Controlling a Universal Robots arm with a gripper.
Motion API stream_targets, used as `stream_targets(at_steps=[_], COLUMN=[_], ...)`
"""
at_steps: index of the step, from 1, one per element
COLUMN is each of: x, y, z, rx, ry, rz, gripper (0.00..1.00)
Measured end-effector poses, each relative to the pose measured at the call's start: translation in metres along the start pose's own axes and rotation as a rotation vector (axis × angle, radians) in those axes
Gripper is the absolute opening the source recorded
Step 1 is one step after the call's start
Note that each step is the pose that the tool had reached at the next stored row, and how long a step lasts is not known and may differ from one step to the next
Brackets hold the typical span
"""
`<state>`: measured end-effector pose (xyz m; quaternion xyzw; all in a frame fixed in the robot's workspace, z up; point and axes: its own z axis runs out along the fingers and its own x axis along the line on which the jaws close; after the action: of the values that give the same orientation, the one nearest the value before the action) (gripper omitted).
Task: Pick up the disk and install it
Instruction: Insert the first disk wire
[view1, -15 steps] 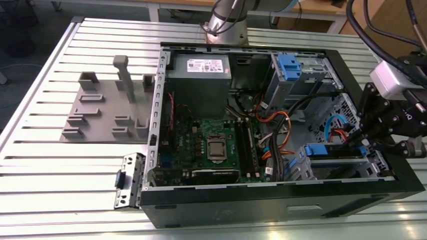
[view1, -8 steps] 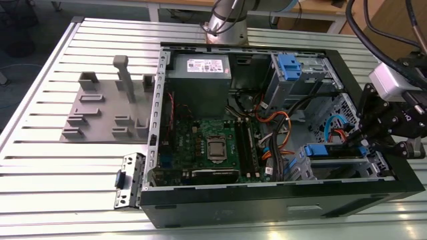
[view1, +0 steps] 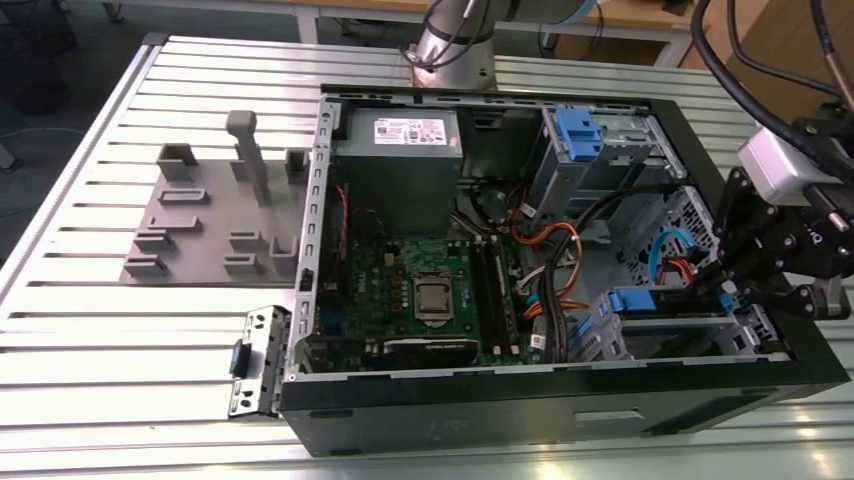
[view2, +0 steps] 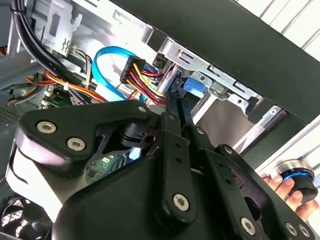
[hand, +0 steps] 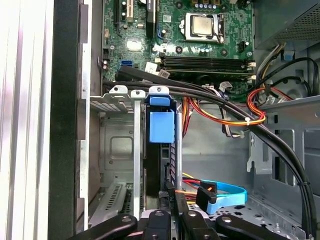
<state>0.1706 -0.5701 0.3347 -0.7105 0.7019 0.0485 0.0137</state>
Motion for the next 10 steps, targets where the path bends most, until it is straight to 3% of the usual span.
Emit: stream_targets(at_steps=[10], x=[0.0007], y=[0.0004], z=[0.0067], rx=[0.0], ry=[0.0003], rz=[0.0], gripper=[0.16])
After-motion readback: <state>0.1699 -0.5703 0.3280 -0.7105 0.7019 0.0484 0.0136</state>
